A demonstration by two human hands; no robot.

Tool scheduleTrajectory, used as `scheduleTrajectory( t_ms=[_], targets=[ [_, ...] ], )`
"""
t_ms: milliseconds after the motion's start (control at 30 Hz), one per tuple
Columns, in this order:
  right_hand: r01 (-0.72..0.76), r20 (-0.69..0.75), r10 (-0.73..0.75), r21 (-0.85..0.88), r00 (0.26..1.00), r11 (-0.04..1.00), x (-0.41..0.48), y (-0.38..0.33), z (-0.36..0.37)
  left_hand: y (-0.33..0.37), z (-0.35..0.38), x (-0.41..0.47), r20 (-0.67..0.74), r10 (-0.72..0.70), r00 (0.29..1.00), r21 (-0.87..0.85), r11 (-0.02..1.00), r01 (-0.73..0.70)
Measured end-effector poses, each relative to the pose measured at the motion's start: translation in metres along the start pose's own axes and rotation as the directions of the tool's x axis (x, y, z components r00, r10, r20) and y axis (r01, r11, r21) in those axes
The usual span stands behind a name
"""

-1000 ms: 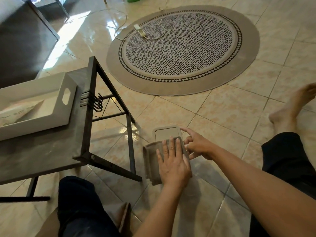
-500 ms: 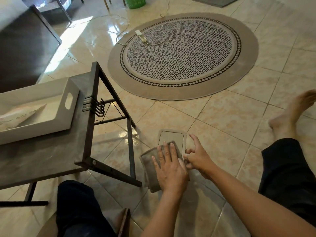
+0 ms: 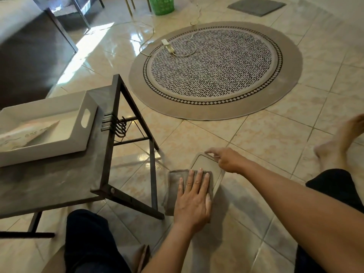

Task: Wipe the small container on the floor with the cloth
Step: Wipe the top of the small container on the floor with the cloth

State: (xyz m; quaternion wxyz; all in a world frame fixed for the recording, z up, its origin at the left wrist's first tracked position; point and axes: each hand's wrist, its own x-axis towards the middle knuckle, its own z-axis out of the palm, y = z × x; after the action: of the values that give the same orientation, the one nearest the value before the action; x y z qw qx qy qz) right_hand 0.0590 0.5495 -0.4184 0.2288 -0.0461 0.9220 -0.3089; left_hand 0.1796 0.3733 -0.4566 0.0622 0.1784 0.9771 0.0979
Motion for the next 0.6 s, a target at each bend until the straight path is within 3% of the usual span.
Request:
scheduleTrajectory(
  t_ms=[133,400,600],
  targets=[
    [-0.028,0.046,0.027,0.008,0.999,1.000,-0.001,0.008,-0.001,0.000,0.001,0.000,-0.013,0.011,1.000,-0.001,1.000,-0.011],
    [-0.054,0.056,0.051,0.053,0.997,0.997,-0.022,0.022,-0.003,0.033,0.014,0.017,-0.046,-0.196,0.979,-0.015,0.981,0.196],
    [-0.066,0.025,0.063,0.114,0.998,0.991,-0.043,0.023,0.011,0.040,0.015,0.025,-0.013,-0.253,0.967,-0.025,0.967,0.253]
  ],
)
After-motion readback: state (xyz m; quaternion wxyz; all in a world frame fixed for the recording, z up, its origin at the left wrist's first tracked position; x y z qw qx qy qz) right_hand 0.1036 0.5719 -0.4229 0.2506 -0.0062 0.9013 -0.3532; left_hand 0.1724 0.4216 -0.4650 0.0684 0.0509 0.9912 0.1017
